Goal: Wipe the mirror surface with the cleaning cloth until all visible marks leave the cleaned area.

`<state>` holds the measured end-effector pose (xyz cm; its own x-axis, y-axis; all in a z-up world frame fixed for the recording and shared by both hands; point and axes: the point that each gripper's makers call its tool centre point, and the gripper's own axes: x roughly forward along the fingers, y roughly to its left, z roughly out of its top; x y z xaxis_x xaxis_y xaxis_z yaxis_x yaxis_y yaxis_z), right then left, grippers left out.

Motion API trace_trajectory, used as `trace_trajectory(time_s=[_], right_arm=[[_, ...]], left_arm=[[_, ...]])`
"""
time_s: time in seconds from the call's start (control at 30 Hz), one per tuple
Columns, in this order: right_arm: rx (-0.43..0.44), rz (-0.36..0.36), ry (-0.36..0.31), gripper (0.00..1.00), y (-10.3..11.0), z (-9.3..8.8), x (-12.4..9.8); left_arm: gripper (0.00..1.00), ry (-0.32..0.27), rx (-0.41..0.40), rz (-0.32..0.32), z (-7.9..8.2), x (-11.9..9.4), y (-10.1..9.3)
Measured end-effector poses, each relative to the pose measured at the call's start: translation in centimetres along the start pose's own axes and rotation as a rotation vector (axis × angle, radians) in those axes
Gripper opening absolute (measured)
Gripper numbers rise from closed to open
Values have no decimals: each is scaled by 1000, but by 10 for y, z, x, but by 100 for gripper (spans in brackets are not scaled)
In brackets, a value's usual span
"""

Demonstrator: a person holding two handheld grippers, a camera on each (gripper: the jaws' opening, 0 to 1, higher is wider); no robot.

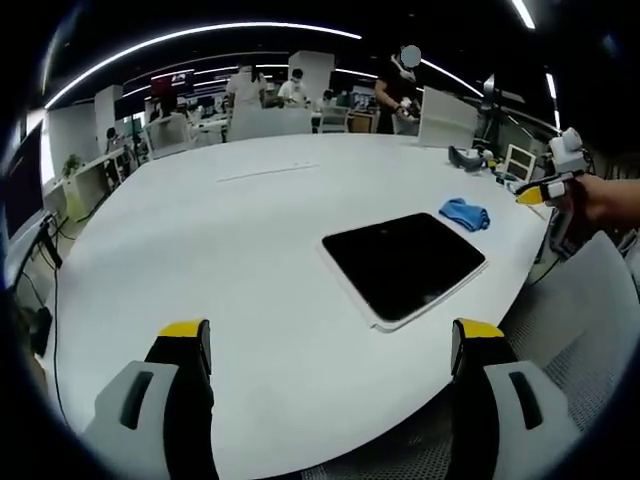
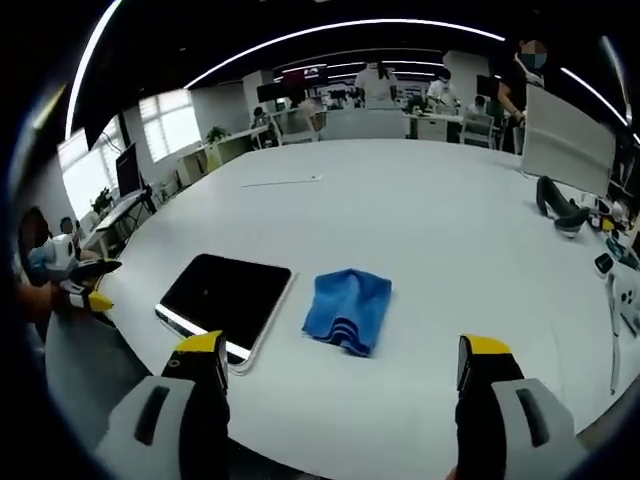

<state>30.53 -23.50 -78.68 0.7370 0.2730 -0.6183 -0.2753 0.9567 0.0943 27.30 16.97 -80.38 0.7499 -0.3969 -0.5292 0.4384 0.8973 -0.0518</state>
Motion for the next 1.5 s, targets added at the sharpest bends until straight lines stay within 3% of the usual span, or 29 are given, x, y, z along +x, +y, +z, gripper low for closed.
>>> trace_trajectory(time_s=[0.1, 0.23, 0.47, 0.67, 0.77, 0.83, 0.93, 1.03, 1.07, 1.23, 1.5], right_arm=[[5, 2, -32, 87, 5, 20, 15], [13, 4, -28, 76, 7, 27, 44], [33, -18, 43, 50, -1, 12, 85], [6, -58, 117, 34, -10, -4, 99], [9, -89, 111, 25, -12, -4, 105], [35, -76, 106, 25, -7, -3, 109], [9, -100, 126, 19, -8, -6, 114], [2, -146, 171, 3, -11, -21, 116], [-37, -158, 138, 3, -12, -16, 117], [-32, -211, 166, 2, -10, -16, 116], [148, -189, 171, 0, -11, -10, 114]], left_arm=[[99, 8, 17, 1, -2, 0, 1], [99, 3, 22, 23, -2, 0, 8], [99, 11, 7, 29, -4, 0, 9], [99, 5, 4, 30, -3, 0, 8], [99, 6, 4, 28, -3, 0, 8], [99, 9, 3, 26, -3, 0, 7], [99, 17, 9, 24, -5, 1, 7], [99, 18, 9, 25, -5, 0, 8], [99, 18, 7, 26, -5, 0, 9], [98, 18, 2, 26, -6, 0, 9], [99, 14, 1, 22, -5, 0, 8]])
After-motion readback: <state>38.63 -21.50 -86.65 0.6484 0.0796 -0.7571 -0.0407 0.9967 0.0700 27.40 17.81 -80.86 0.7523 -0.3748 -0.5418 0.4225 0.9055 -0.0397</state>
